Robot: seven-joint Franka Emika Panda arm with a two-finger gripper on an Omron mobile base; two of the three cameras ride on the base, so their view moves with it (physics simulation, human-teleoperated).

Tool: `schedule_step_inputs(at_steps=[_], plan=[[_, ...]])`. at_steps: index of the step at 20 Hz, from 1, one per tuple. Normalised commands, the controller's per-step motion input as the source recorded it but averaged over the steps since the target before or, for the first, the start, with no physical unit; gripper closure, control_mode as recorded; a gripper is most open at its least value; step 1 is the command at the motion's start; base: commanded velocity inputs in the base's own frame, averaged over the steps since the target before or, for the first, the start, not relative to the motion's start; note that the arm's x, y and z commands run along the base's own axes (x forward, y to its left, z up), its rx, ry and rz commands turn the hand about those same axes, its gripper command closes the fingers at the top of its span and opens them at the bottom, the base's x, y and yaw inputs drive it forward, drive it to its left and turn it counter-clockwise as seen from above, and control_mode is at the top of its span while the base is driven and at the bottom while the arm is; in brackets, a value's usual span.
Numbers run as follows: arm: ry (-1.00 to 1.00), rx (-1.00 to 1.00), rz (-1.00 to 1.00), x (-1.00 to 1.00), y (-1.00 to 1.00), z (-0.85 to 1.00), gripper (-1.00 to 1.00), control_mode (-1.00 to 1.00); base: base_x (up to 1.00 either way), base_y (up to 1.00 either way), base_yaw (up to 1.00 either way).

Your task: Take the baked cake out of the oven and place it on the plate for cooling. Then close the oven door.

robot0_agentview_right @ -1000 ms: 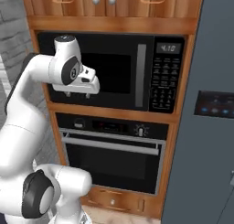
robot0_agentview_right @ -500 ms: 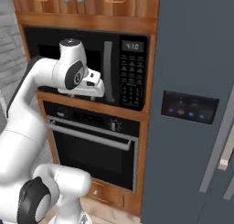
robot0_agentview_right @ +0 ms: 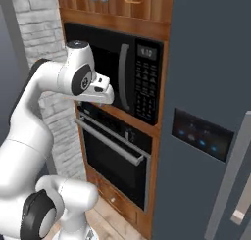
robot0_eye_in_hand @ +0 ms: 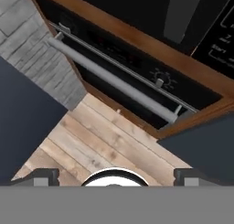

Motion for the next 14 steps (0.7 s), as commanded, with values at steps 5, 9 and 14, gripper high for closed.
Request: schedule_step_inputs(at_steps=[5,9,14], plan=[[0.0,0.0,0.0,0.0,0.0,0.0,-1.0,1.0,0.01,-0.83,0.58],[0.0,0.0,0.0,0.0,0.0,0.0,-1.0,1.0,0.0,-0.72,0.52],[0.0,0.0,0.0,0.0,0.0,0.0,-1.0,1.0,0.07,-0.56,0.44]])
